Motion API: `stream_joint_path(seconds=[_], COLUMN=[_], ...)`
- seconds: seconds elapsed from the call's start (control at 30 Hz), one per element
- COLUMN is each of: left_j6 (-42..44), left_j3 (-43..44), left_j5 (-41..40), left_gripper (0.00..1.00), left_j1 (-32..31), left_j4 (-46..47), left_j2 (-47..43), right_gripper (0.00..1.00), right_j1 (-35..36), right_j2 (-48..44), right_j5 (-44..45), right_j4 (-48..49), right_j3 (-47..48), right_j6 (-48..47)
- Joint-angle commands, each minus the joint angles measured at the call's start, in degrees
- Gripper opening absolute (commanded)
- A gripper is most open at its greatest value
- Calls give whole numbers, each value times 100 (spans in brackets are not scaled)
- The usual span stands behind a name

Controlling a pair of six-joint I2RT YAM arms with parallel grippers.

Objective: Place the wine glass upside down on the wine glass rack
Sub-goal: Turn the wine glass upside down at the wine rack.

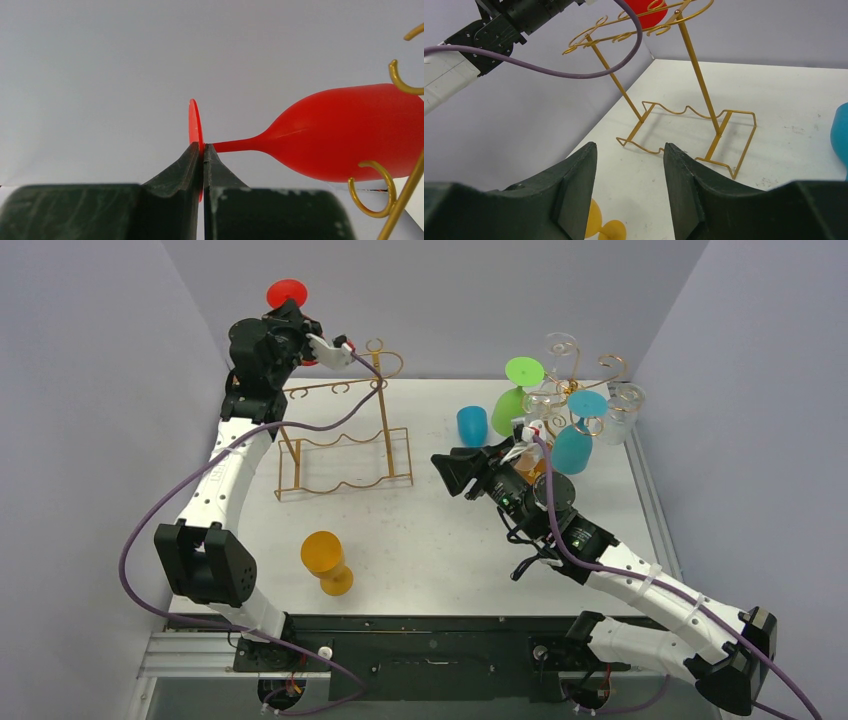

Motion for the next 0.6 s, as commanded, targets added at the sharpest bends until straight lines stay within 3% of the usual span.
stream_joint_path(seconds=[0.0,0.57], left_j6=[-52,-154], left_j3=[44,33], left_j5=[-6,29], left_gripper=[0,0], left_j1=[24,74], left_j4=[-176,-902], left_j2=[-20,-75], right_gripper=[47,46], right_j1=[-51,-145], right_j2=[-121,-112], right_j5=[-93,-118], right_j4=[313,174], right_j3=[-67,-96], right_j6=[108,231])
